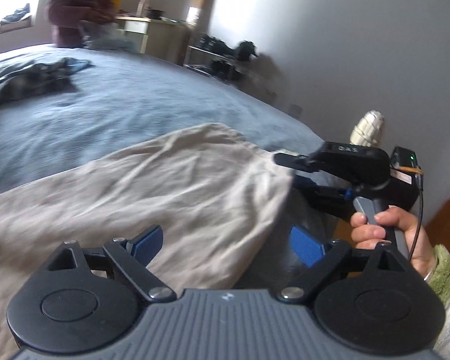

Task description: Fold clothes

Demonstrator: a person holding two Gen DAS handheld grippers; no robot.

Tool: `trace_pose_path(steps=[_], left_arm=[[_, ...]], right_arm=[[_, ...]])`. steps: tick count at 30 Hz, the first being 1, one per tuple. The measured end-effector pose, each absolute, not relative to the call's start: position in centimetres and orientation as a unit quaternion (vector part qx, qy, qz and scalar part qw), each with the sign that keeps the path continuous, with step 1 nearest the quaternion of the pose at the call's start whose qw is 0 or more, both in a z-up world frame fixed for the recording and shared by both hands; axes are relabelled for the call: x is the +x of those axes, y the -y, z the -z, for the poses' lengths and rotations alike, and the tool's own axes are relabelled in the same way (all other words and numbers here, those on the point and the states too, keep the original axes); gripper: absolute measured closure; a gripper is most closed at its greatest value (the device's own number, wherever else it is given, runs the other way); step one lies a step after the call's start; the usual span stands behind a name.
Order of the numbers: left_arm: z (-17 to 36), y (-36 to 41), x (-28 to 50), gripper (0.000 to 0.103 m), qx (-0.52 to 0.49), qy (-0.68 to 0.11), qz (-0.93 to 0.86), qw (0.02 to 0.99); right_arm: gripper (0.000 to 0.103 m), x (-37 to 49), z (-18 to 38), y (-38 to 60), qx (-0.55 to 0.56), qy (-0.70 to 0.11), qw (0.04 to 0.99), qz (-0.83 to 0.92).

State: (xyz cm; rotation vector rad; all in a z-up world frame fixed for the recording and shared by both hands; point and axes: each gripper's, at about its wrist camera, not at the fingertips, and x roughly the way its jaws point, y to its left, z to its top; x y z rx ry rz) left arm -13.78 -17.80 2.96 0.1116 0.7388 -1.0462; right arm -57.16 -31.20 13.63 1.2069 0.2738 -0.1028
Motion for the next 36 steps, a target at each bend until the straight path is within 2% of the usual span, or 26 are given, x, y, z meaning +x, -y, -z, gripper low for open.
trace_pose_path(steps=[1,3,9,19,22,26,29,34,36], left_arm=[[-2.9,18.9,-14.0,0.01,0.058,-0.344,0.497,0.795],[-3.0,20.9,-14.4,0.01,0.073,-0.336,0.507,0.791],[-3.9,22.7,-13.5,0.01,0.08,-0.323,0.512,0.792],[-5.3,23.8,-3.3,0.01,0.017,-0.355,0.462,0.813],[-5.3,23.5,-0.3,0.01,-0.031,-0.384,0.453,0.804],[-5.3,21.3,2.7,0.01,-0.132,-0.413,0.45,0.781],[-5.1,20.1,3.7,0.01,-0.168,-0.425,0.442,0.772],[-4.3,21.6,4.1,0.01,-0.194,-0.485,0.471,0.711],[-4.4,23.5,3.7,0.01,-0.166,-0.503,0.476,0.702]], right_arm=[[0.081,-57.1,-13.7,31.4,0.566,-0.128,0.814,0.043],[0.086,-57.0,-14.0,31.7,0.557,-0.129,0.82,0.035],[0.085,-57.1,-13.3,31.9,0.561,-0.161,0.81,0.048],[0.086,-55.1,-13.5,31.1,0.507,-0.143,0.849,0.034],[0.09,-55.2,-14.8,29.6,0.432,-0.123,0.894,0.005],[0.09,-55.0,-17.8,24.8,0.216,-0.127,0.967,-0.056],[0.09,-54.6,-19.1,21.4,0.09,-0.138,0.982,-0.087],[0.09,-54.0,-19.1,18.3,-0.029,-0.163,0.982,-0.092],[0.09,-54.1,-19.1,18.0,-0.042,-0.166,0.981,-0.088]])
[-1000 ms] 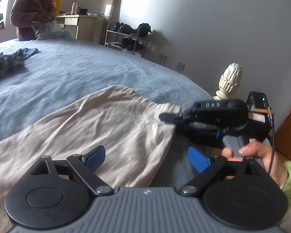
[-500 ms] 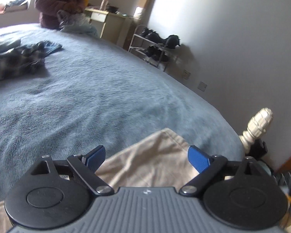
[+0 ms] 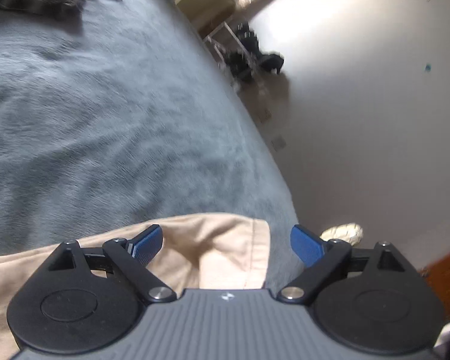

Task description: Fold clothes

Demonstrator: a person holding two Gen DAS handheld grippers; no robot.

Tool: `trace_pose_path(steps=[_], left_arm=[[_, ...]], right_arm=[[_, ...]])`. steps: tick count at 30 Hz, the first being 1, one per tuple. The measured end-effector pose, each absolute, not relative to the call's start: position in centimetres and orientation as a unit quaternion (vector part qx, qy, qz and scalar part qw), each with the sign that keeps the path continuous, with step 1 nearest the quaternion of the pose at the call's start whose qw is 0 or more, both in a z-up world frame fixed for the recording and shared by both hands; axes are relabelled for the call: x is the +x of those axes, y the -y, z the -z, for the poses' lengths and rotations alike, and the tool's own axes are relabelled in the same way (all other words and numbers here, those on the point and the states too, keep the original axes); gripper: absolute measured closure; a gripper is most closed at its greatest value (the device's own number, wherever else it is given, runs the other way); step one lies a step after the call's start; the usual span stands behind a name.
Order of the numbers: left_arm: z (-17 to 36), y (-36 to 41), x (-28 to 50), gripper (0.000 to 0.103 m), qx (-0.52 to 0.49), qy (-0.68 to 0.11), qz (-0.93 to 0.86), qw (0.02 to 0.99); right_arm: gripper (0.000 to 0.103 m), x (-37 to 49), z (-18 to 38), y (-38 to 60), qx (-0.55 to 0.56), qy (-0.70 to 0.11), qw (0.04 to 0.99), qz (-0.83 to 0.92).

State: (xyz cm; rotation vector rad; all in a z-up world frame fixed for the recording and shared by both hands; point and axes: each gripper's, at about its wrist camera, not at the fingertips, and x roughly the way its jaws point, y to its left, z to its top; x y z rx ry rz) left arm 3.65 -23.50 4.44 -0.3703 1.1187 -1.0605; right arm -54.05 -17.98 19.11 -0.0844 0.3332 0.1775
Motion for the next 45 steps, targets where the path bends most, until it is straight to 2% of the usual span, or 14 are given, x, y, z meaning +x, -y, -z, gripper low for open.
trace_pose_path(steps=[7,13,16,20,22,23,25,27,36,40,45], left_arm=[[-6.6,31.9,0.2,0.01,0.058,-0.512,0.499,0.697],[-6.2,37.1,-3.3,0.011,0.264,-0.479,0.468,0.694],[-5.9,38.3,-4.1,0.019,0.322,-0.443,0.425,0.721],[-5.7,38.8,-2.3,0.037,0.287,-0.459,0.405,0.737],[-5.5,38.4,-1.6,0.055,0.262,-0.469,0.405,0.74],[-5.4,38.2,-1.3,0.059,0.25,-0.474,0.405,0.741],[-5.6,37.3,-0.8,0.076,0.227,-0.48,0.399,0.748],[-5.7,36.3,-0.2,0.086,0.19,-0.491,0.395,0.753],[-5.3,31.7,2.8,0.09,0.022,-0.554,0.381,0.74],[-5.4,30.4,2.7,0.091,-0.018,-0.56,0.378,0.737],[-6.1,28.2,2.6,0.092,-0.061,-0.554,0.379,0.739]], right_arm=[[0.09,-53.6,-19.2,18.0,-0.043,-0.17,0.981,-0.081],[0.09,-53.2,-19.0,17.3,-0.056,-0.174,0.981,-0.07],[0.089,-53.2,-18.8,16.9,-0.062,-0.173,0.981,-0.065],[0.089,-53.5,-18.8,16.8,-0.062,-0.169,0.982,-0.057],[0.089,-53.6,-18.8,16.8,-0.058,-0.167,0.983,-0.053],[0.089,-53.7,-18.8,16.9,-0.056,-0.166,0.983,-0.051],[0.089,-54.0,-18.9,17.0,-0.055,-0.164,0.984,-0.05],[0.089,-54.1,-18.9,17.1,-0.055,-0.164,0.984,-0.048],[0.087,-54.5,-19.3,17.2,-0.011,-0.144,0.989,-0.024],[0.083,-53.9,-19.4,15.9,-0.046,-0.146,0.988,-0.009],[0.085,-54.0,-19.7,14.9,-0.056,-0.136,0.988,0.039]])
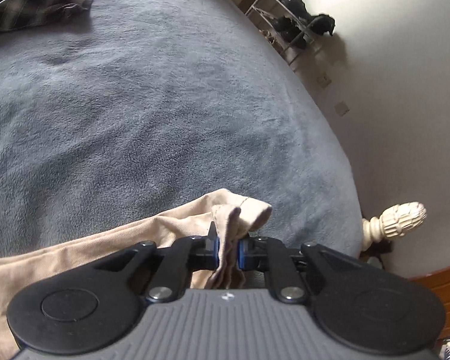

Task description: Fold clothes

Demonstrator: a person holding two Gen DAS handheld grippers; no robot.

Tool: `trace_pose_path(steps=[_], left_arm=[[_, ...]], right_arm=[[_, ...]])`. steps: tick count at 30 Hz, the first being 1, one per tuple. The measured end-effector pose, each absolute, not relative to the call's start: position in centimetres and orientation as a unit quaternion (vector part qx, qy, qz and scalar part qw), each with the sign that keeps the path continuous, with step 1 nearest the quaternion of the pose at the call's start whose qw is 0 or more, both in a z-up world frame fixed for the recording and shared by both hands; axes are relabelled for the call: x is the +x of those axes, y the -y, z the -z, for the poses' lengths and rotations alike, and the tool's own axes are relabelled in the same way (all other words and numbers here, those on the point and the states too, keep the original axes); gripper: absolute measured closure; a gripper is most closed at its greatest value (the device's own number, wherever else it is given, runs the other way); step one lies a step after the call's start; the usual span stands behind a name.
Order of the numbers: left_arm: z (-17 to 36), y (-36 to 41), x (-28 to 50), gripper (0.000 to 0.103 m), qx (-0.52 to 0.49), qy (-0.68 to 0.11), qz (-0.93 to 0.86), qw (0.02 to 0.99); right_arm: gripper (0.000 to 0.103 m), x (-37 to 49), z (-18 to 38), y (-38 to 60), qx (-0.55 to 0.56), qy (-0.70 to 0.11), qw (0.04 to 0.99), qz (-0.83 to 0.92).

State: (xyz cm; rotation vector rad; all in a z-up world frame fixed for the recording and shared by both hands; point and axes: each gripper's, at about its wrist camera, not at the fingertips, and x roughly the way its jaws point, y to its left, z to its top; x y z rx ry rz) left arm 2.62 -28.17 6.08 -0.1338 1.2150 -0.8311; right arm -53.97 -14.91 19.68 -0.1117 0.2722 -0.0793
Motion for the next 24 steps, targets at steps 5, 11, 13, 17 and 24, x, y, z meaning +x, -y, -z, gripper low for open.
trace_pose_path(steps=[5,11,13,17,24], left_arm=[[-7.4,24.6,2.5,0.092,-0.109,-0.535,0.382,0.745],[-9.3,17.9,2.0,0.092,-0.167,-0.509,0.373,0.758],[-10.0,15.0,1.8,0.092,-0.183,-0.499,0.365,0.765],[-11.2,8.4,1.0,0.092,-0.219,-0.475,0.345,0.78],[-11.4,-4.4,-0.6,0.092,-0.287,-0.444,0.293,0.797]], right_arm=[[0.093,-55.4,-21.0,14.4,-0.044,-0.114,0.992,0.04],[0.094,-57.1,-23.6,12.9,-0.025,-0.092,0.995,-0.001],[0.094,-57.1,-24.4,12.0,-0.013,-0.09,0.995,-0.03],[0.094,-56.8,-25.9,9.0,-0.008,-0.082,0.992,-0.09],[0.094,-55.7,-27.7,1.2,-0.031,-0.084,0.975,-0.205]])
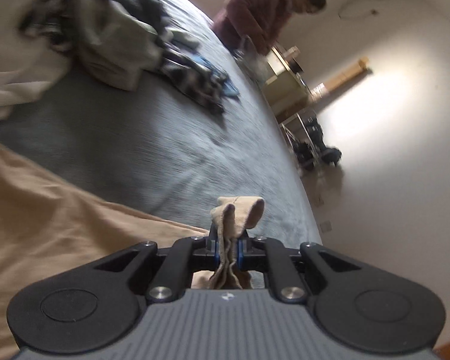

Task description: Fold clothes

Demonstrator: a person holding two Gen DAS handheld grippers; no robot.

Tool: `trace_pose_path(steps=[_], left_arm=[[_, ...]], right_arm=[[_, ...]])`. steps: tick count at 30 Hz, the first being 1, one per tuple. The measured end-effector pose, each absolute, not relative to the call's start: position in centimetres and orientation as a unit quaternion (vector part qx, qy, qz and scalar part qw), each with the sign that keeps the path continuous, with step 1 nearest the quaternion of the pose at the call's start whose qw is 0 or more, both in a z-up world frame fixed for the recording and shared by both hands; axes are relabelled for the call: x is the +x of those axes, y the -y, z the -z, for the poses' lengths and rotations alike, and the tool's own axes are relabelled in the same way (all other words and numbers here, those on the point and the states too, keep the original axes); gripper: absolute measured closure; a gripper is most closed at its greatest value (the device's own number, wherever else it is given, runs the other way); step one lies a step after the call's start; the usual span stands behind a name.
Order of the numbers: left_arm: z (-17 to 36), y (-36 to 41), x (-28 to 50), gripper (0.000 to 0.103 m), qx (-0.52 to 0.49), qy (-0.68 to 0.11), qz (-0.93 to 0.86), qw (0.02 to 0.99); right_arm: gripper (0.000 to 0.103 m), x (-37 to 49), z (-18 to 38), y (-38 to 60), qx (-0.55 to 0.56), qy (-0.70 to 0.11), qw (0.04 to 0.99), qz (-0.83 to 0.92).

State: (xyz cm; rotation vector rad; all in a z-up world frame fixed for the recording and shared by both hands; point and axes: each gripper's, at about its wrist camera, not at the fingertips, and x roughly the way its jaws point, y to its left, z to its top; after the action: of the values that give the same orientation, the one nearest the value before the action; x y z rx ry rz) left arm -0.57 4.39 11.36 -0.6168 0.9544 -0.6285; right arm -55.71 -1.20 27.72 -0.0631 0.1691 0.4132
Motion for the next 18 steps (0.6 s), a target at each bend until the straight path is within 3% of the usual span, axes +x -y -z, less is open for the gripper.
trace_pose_path(steps=[18], left_arm=[[-5.3,-29.9,-3.4,0.092,-0.433,-0.397,0.218,0.779]], right_arm=[[0.096,-53.0,-27.7,-21.9,-0.068,-0.15,0.911,-0.379]])
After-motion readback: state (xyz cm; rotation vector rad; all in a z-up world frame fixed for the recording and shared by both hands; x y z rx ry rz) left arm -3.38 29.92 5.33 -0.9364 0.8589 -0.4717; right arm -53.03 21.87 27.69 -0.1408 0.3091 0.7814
